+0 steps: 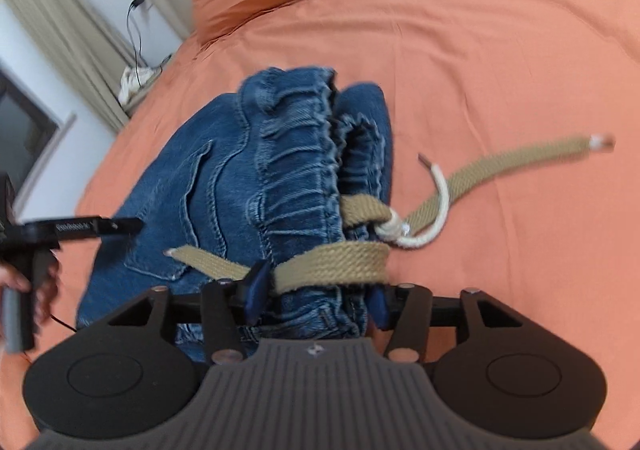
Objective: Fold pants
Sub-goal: 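Lower the folded jeans onto the bed and open both grippers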
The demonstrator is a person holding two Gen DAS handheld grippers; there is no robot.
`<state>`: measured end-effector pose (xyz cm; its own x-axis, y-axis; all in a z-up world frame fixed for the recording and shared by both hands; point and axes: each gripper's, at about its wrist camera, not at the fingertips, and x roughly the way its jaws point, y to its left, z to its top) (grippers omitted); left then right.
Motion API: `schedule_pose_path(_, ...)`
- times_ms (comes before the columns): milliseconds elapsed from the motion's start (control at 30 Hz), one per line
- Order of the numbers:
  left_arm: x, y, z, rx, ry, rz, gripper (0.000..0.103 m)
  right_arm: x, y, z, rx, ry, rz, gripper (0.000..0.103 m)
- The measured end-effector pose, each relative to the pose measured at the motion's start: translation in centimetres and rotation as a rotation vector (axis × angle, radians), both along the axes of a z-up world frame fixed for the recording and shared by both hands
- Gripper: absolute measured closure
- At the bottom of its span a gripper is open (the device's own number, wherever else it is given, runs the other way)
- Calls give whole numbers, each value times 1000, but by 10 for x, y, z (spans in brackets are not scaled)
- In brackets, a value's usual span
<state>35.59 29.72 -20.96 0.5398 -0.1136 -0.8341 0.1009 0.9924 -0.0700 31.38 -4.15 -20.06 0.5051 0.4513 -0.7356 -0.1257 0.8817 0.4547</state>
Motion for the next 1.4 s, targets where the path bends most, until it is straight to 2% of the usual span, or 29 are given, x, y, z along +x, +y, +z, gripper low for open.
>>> schedule_pose_path(100,-13,-4,29,56,-48,-12,56,-7,7,20,-76,-56,45,39)
schedule_pose_path(267,-32,-6,96,89,-121,-15,54,-30,14,60,-167,-142,94,30)
schedule_pose_path(400,-56,-9,159,132,-192,-25,49,-51,13,97,-163,-206,119,26)
schedule_pose_path(533,-81,-17,211,175,-233,-44,48,-76,16,135,-162,-286,138,22)
schedule_pose_path(667,-110,-25,252,261,-270,-75,47,-111,18,170,-145,-358,170,19)
schedule_pose_path(767,-133,-33,273,297,-287,-71,42,-140,20,191,-146,-412,187,16)
schedule_pose_path(933,-182,-57,265,289,-278,-82,41,-187,23,212,-167,-484,152,11)
schedule_pose_path(1067,-221,-75,235,298,-295,-105,41,-226,26,219,-218,-548,118,9)
schedule_pose_path(1100,-230,-78,226,288,-307,-90,41,-236,26,219,-232,-565,110,5)
schedule_pose_path(1167,-246,-82,213,249,-310,-72,41,-253,25,218,-237,-589,106,5)
schedule_pose_path(1233,-261,-85,200,220,-318,-36,41,-265,23,215,-222,-585,116,5)
schedule_pose_path(1333,-280,-97,182,238,-373,-10,40,-279,22,206,-233,-571,94,5)
schedule_pose_path(1400,-287,-104,171,248,-379,9,33,-287,23,200,-252,-569,76,5)
